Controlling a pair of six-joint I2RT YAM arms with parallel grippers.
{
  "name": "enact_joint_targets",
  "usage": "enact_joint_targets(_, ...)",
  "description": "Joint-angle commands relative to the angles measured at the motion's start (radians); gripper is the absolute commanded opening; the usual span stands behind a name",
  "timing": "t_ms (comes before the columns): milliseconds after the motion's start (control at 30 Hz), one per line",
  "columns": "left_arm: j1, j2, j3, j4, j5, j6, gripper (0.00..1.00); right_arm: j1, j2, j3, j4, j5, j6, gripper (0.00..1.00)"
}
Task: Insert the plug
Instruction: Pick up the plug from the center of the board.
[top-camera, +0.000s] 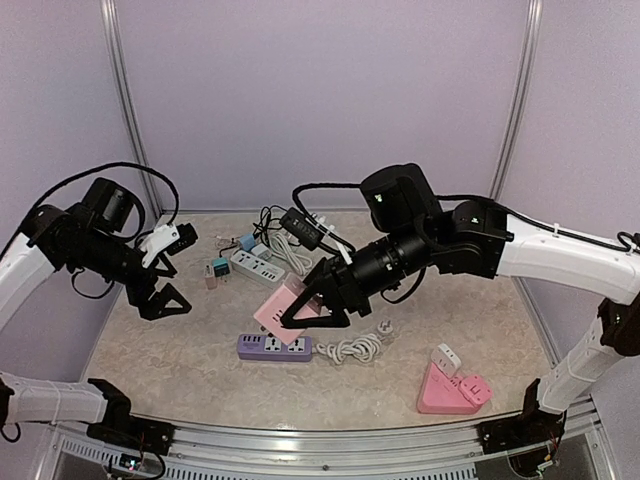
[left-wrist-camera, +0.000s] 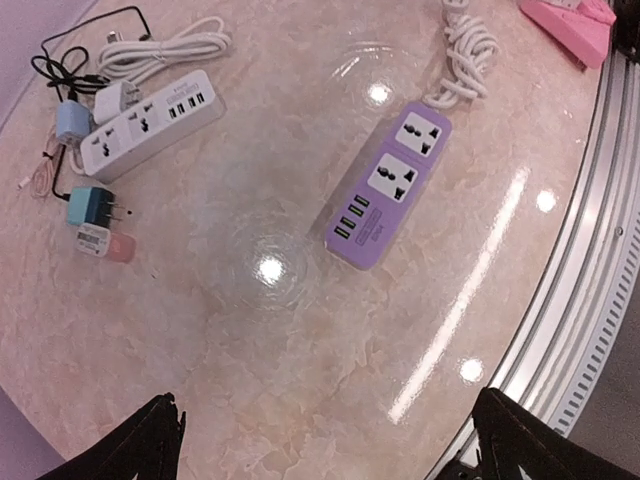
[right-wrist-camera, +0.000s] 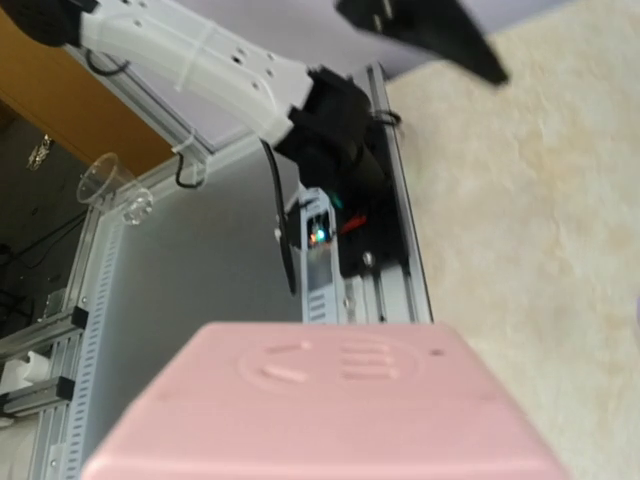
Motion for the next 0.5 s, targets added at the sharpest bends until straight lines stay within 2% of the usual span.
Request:
enact_joint_targets(0, -0.064, -0.003, -0.199, 0.156, -0.046, 0.083, 0.99, -0.001, -0.024, 0.029, -0.047, 0.045, 0.07, 0.0)
enact_joint_targets(167, -0.265, 0.065, -0.369, 0.377, -0.171, 0.197, 0.99, 0.002, -0.052, -0.032, 0.013, 0.135, 0.166, 0.0)
enact_joint_targets(233, -0.303, 0.097, -0.41, 0.47, -0.178, 0.255, 0.99, 0.002, -0.06, -0.022, -0.05, 0.317, 0.236, 0.0)
enact_joint_targets(333, -0.346, 0.19, -0.414, 0.556, -0.211, 0.291, 0.99, 0.003, -0.053, 0.054, -0.328, 0.742, 0.446, 0.0)
enact_joint_targets(400, -0.363, 0.275, -0.389, 0.581, -0.242, 0.29, 0.99, 0.026, -0.077, 0.042, -0.373, 0.878, 0.519, 0.0)
enact_joint_targets(467, -0.375, 0.348, -0.364, 0.595, -0.265, 0.287, 0.99, 0.042, -0.116, -0.027, -0.318, 0.92, 0.55, 0.0)
